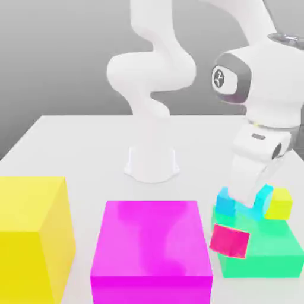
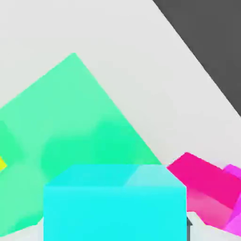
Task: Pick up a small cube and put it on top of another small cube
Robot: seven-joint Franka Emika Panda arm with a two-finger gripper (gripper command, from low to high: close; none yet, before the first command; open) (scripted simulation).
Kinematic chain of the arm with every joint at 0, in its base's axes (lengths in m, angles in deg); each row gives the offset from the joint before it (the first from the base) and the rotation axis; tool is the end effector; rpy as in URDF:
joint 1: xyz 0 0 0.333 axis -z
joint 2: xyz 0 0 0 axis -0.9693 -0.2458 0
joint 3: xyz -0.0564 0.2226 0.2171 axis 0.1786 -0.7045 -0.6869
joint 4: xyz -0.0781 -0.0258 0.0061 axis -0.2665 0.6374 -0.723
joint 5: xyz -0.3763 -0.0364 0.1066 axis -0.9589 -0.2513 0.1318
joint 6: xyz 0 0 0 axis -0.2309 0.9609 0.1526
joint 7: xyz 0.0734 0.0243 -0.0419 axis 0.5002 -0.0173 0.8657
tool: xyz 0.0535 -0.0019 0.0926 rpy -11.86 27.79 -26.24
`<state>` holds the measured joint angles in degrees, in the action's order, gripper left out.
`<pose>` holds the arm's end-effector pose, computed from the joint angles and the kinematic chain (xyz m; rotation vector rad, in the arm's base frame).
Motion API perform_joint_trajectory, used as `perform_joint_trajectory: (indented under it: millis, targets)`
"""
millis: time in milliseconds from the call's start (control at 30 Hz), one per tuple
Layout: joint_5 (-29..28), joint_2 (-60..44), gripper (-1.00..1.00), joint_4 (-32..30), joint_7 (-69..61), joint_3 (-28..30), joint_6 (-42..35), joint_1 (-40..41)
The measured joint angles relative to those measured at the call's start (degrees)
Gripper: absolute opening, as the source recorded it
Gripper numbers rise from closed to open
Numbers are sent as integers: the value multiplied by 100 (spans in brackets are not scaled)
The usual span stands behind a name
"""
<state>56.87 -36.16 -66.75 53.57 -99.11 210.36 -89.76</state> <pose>0.3654 0.1983 0.3006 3.0878 0.3589 0.0138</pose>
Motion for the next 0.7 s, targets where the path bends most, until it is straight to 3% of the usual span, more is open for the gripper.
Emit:
perform_joint_trajectory:
  millis: [233, 433, 467, 700]
  targets:
    - [609, 1414, -100, -1118, -1576, 286, -291, -765]
    - [607, 523, -100, -1469, -1698, 194, 947, -778]
    - [594, 415, 100, -1491, -1688, 182, 1077, -768]
    - [591, 439, 100, -1488, -1685, 182, 1056, -768]
